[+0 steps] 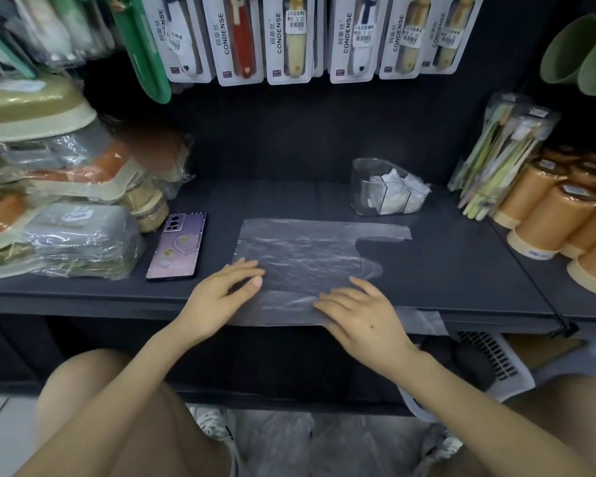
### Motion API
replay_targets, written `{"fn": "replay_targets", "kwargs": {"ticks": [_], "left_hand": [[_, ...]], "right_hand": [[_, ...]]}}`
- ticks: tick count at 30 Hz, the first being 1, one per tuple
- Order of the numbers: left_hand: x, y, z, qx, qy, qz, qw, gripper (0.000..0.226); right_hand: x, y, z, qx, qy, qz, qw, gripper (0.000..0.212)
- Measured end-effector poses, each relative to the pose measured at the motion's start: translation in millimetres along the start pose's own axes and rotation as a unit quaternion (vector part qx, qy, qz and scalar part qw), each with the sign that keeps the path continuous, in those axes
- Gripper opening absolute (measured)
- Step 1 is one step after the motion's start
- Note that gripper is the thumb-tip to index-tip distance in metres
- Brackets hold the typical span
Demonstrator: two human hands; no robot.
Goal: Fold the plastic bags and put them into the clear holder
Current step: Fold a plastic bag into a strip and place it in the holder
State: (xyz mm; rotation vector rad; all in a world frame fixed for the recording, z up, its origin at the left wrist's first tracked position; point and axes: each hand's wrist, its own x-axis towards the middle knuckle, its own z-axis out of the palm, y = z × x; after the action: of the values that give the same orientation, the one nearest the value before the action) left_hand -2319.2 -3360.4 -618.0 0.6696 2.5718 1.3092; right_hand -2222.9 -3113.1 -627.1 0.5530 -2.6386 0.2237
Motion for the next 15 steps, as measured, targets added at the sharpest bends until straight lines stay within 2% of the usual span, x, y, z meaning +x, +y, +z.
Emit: {"fn": "replay_targets", "kwargs": {"ticks": [1,2,4,6,8,11,13,15], "left_hand": [[-3.7,2.1,-3.4,-0.035,-0.005,-0.002,0.999,0.055],[-7.1,5.5,-6.8,-0.081,-0.004,-0.003,0.997,0.064],[-8.4,6.9,-13.6,-0.160,0.000,-0.003,0.987,0.081],[-5.8,6.9,-19.1,-0.212,-0.015,-0.017,0.977,0.087],[-2.7,6.7,-22.0,-0.241,-0.011,-0.042,0.970,0.091],[2.2,9.5,-21.7,-0.273,0.025,-0.075,0.959,0.099],[6.1,14.4,-18.5,-0.274,0.054,-0.090,0.956,0.087],[8.7,19.6,-14.1,-0.258,0.095,-0.084,0.958,0.056]], "right_hand": [[-0.8,-0.7,-5.9,0.029,0.012,0.020,0.999,0.017],[-1.3,-2.8,-12.6,0.056,0.006,0.047,0.997,0.023],[3.8,-6.8,-31.1,0.107,-0.037,0.118,0.987,0.031],[14.0,-4.0,-52.2,0.172,-0.110,0.192,0.960,0.027],[28.5,3.7,-68.0,0.237,-0.142,0.229,0.933,0.023],[58.2,24.4,-73.5,0.275,-0.172,0.257,0.910,0.032],[80.0,38.3,-69.0,0.261,-0.193,0.260,0.909,0.033],[99.2,51.9,-60.1,0.243,-0.217,0.271,0.906,0.032]]}}
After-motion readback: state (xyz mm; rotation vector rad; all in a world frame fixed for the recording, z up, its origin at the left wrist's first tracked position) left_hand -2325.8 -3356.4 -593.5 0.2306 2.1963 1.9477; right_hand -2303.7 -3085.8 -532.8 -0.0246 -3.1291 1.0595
